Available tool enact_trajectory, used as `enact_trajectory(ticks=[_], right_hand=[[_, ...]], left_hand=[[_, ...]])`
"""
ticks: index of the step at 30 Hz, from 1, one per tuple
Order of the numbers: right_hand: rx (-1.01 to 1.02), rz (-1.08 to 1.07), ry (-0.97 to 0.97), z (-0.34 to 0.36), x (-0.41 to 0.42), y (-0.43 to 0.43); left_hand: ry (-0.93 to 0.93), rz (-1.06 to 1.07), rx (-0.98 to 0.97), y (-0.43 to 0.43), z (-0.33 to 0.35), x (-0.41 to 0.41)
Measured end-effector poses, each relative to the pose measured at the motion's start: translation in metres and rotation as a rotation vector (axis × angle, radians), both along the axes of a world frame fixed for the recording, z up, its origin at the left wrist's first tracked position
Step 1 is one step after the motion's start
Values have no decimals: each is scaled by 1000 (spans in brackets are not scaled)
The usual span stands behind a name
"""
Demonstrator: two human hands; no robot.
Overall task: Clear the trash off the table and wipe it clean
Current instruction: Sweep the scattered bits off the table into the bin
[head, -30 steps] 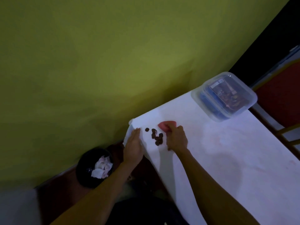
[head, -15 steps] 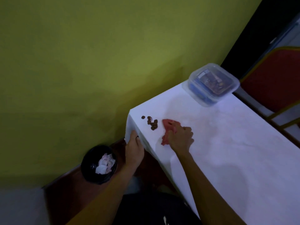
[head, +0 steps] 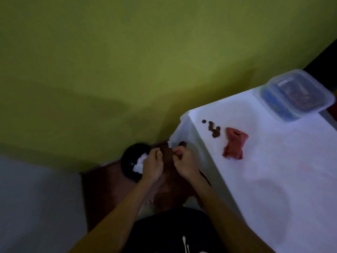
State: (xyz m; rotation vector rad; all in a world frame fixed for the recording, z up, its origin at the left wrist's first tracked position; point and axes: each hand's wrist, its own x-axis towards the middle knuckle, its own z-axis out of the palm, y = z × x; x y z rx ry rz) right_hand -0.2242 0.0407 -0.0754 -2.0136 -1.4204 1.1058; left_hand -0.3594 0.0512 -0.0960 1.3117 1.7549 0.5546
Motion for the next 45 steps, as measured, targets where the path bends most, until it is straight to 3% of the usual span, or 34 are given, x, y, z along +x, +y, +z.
enact_trajectory(ticks=[3, 7, 14, 20, 28, 32, 36, 39, 42, 45], right_hand=[[-117, 130, 65, -27, -41, -1], [-266, 149, 105, -62, -67, -8], [-593, 192, 84, -136, -92, 6], [-718, 173, -1, -266, -102, 46], [-667, 21, 3, -494, -123, 62], [-640, -64, 24, -489, -142, 80], [-668, -118, 0, -488, -138, 86], [-627, -174, 34, -444, -125, 81], [-636, -233, 82, -380, -105, 58], [-610, -235, 104, -311, -83, 29]], left_hand=[[29, 4, -28, -5, -21, -52], [88, 7, -182, -18, -50, -100], [25, 47, -340, -31, -108, -118], [26, 62, -384, -15, -218, -135], [60, 115, -511, -1, -390, -161], [-7, 287, -545, -2, -428, -165], [-263, 685, -599, 2, -417, -161], [-374, 946, -661, 12, -376, -151], [-492, 1030, -726, 13, -318, -130], [-485, 993, -578, 3, -256, -112]])
